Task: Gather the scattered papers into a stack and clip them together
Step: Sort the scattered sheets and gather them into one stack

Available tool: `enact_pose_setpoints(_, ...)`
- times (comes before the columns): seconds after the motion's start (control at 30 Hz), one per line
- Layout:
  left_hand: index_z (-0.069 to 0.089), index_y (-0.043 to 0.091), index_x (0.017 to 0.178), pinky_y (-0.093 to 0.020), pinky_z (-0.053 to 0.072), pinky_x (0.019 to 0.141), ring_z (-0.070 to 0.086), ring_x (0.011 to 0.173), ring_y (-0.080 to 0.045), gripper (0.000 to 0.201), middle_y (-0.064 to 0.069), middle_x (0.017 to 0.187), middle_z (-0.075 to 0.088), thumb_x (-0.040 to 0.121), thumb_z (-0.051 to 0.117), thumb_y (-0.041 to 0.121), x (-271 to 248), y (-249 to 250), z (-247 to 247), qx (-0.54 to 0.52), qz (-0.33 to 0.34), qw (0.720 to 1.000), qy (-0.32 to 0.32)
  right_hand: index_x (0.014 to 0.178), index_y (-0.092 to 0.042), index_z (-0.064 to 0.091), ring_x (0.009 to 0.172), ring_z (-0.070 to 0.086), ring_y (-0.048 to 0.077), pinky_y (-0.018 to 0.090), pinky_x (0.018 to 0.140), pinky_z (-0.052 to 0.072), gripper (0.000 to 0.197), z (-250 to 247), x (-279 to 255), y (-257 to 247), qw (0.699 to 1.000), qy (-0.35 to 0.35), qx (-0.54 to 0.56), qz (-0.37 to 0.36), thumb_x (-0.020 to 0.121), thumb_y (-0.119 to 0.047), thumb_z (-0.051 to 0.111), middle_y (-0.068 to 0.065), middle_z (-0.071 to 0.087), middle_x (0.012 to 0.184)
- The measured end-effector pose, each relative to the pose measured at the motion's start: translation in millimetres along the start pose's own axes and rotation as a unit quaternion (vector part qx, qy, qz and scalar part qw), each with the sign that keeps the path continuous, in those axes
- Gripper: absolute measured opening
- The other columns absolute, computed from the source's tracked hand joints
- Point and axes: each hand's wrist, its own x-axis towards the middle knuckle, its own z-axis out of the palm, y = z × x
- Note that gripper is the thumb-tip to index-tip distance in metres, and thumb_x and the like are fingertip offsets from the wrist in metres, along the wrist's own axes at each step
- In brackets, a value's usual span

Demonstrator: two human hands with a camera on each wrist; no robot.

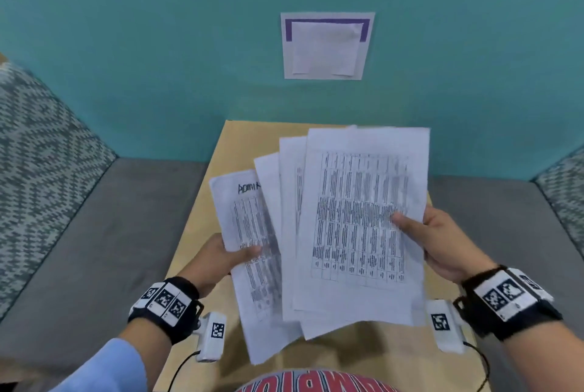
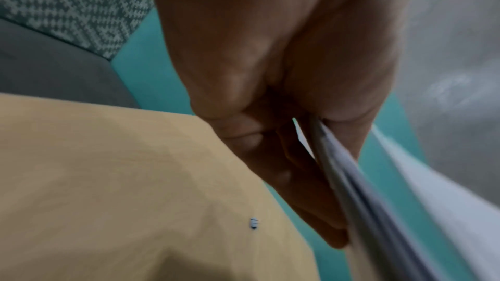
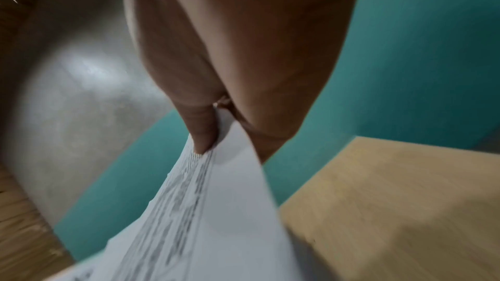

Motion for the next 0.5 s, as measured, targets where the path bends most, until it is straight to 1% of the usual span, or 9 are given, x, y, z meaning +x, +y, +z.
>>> enact_pose_setpoints(0.07,0.070,0.017,0.133,-0.050,0.063,0.095,0.077,0.115,-0.025,0.041,-0.003,0.126,0.080,0.092,0.079,0.020,-4.9,17.3,9.9,-0.036,0.019,0.999,-0.029,0.133,-0.005,0.067,0.130,0.066,0.027,0.048,0.115,0.048,0.032,3.5,9.3,13.9,0.999,-0.019,0.009,0.042,0.103,-0.010,0.060,0.010,0.073,0.135)
enact_pose_setpoints(0.13,0.068,0.018,0.136,-0.055,0.060,0.101,0.074,0.121,-0.028,0.046,-0.004,0.132,0.077,0.091,0.076,0.026,-8.0,31.6,16.6,-0.069,0.029,0.996,-0.051,0.135,-0.007,0.067,0.131,0.065,0.027,0.054,0.121,0.039,0.034,9.5,14.3,22.4,0.997,-0.015,0.027,0.067,0.102,-0.012,0.062,0.009,0.073,0.135)
enact_pose_setpoints(0.2,0.067,0.022,0.138,-0.056,0.058,0.104,0.073,0.124,-0.027,0.054,-0.003,0.135,0.076,0.088,0.076,0.042,-8.2,40.1,19.4,-0.079,0.035,0.994,-0.061,0.137,-0.007,0.065,0.129,0.067,0.030,0.053,0.120,0.041,0.035,17.8,14.9,24.1,0.993,-0.016,0.067,0.095,0.103,-0.015,0.061,0.012,0.073,0.135)
enact_pose_setpoints(0.27,0.066,0.021,0.140,-0.055,0.057,0.105,0.072,0.125,-0.028,0.084,-0.005,0.136,0.075,0.073,0.078,0.072,-7.6,41.4,19.5,-0.080,0.026,0.994,-0.066,0.137,-0.002,0.064,0.126,0.068,0.036,0.055,0.115,0.044,0.036,25.2,11.9,22.9,0.984,-0.041,0.105,0.139,0.105,-0.016,0.058,0.019,0.072,0.133)
enact_pose_setpoints(0.3,0.067,0.018,0.139,-0.054,0.057,0.105,0.072,0.124,-0.029,0.100,-0.008,0.135,0.075,0.063,0.077,0.082,-6.7,39.6,19.4,-0.073,0.022,0.995,-0.070,0.136,0.000,0.064,0.124,0.069,0.037,0.056,0.113,0.046,0.036,27.9,10.6,22.5,0.980,-0.056,0.115,0.154,0.104,-0.016,0.058,0.021,0.071,0.133)
enact_pose_setpoints(0.33,0.068,0.015,0.137,-0.052,0.058,0.103,0.073,0.122,-0.030,0.107,-0.009,0.133,0.076,0.058,0.076,0.087,-7.1,39.0,20.1,-0.068,0.023,0.995,-0.072,0.135,0.000,0.065,0.121,0.070,0.037,0.055,0.111,0.049,0.035,30.3,10.0,22.6,0.978,-0.064,0.117,0.162,0.104,-0.014,0.057,0.022,0.072,0.132)
enact_pose_setpoints(0.4,0.073,0.014,0.130,-0.050,0.060,0.100,0.075,0.117,-0.030,0.095,-0.008,0.127,0.079,0.061,0.082,0.079,-9.1,39.0,22.3,-0.051,0.031,0.996,-0.059,0.133,0.000,0.066,0.113,0.075,0.034,0.051,0.102,0.058,0.032,34.9,7.3,21.7,0.977,-0.066,0.118,0.163,0.104,-0.010,0.056,0.022,0.073,0.130)
enact_pose_setpoints(0.43,0.073,0.013,0.129,-0.050,0.060,0.102,0.075,0.118,-0.030,0.079,-0.006,0.125,0.080,0.071,0.086,0.066,-8.6,38.7,24.3,-0.040,0.037,0.997,-0.048,0.133,-0.001,0.066,0.113,0.075,0.033,0.049,0.100,0.059,0.032,35.8,5.8,21.8,0.979,-0.069,0.115,0.157,0.104,-0.009,0.056,0.021,0.073,0.130)
enact_pose_setpoints(0.5,0.073,0.012,0.131,-0.048,0.058,0.106,0.074,0.121,-0.027,0.047,-0.001,0.127,0.080,0.089,0.082,0.032,-8.7,39.8,28.1,-0.031,0.051,0.998,-0.029,0.137,-0.005,0.065,0.122,0.071,0.033,0.052,0.106,0.054,0.035,35.9,2.8,22.5,0.983,-0.074,0.103,0.134,0.103,-0.008,0.057,0.017,0.072,0.133)
